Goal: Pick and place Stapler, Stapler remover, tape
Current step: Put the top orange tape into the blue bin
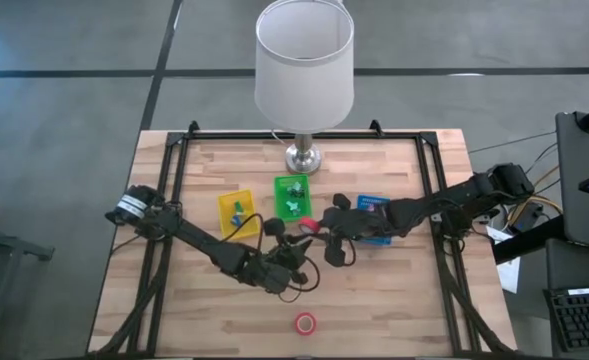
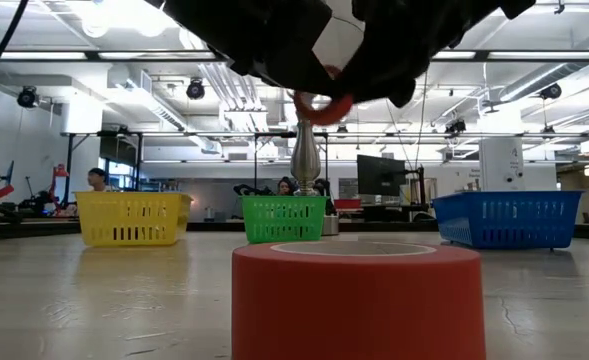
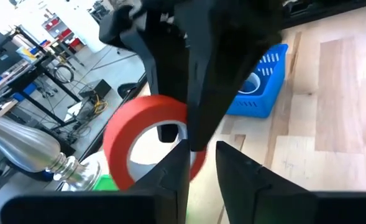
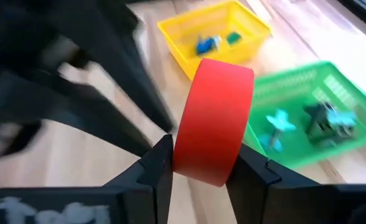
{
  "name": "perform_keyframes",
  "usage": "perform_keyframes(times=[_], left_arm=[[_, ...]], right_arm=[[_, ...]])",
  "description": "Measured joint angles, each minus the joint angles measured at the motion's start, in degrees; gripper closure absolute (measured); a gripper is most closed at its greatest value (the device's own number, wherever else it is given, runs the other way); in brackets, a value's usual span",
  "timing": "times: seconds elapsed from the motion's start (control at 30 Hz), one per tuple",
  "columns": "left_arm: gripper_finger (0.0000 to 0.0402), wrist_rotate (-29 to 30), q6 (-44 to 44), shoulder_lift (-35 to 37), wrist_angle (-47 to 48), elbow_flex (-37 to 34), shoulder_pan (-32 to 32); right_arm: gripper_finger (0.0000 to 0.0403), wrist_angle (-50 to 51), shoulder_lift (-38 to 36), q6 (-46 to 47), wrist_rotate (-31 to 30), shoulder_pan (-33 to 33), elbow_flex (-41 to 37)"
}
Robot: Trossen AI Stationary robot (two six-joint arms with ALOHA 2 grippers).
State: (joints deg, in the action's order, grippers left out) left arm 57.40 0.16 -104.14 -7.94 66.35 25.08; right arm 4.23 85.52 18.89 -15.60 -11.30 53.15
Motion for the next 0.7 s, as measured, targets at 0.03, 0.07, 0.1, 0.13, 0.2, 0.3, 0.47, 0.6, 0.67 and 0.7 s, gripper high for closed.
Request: perform_keyframes(times=[0.03, 0.07, 0.1, 0.13, 0.2, 0.3, 0.47, 0.6, 0.67, 0.7], left_arm=[[0.032, -0.08, 0.0, 0.0, 0.0, 0.0, 0.02], [0.0318, -0.06, 0.0, 0.0, 0.0, 0.0, 0.02], [0.0315, -0.08, 0.0, 0.0, 0.0, 0.0, 0.02], [0.0313, -0.06, -0.02, 0.0, 0.04, 0.0, 0.02], [0.0307, -0.02, -0.21, 0.0, 0.06, 0.0, -0.02], [0.0299, 0.03, -0.87, 0.0, 0.32, 0.0, -0.02], [0.0296, 0.1, -1.44, 0.0, 0.53, 0.0, -0.12], [0.0298, 0.15, -1.49, 0.0, 0.87, 0.0, -0.26], [0.0298, 0.14, -1.49, 0.0, 0.91, 0.0, -0.41], [0.0298, 0.15, -1.49, 0.0, 0.94, 0.0, -0.52]], right_arm=[[0.0287, 1.11, 0.0, 0.32, -0.17, 0.07, 0.0], [0.0287, 2.11, -0.01, 0.39, -0.22, 0.24, 0.0], [0.0287, 3.05, -0.05, 0.41, -0.23, 0.26, 0.0], [0.0287, 3.81, -0.18, 0.45, -0.21, 0.34, 0.0], [0.0287, 6.02, -0.71, 1.53, 0.01, 0.73, 0.0], [0.0288, 11.76, -2.57, 4.62, -0.02, 1.64, 0.0], [0.0285, 24.99, -7.3, 12.07, -6.72, 1.48, 0.0], [0.0284, 34.09, -11.69, 17.44, -11.48, 1.51, -1.12], [0.0284, 35.01, -13.84, 18.63, -11.77, 1.59, -3.21], [0.0284, 34.75, -14.99, 19.0, -11.7, 1.76, -4.68]])
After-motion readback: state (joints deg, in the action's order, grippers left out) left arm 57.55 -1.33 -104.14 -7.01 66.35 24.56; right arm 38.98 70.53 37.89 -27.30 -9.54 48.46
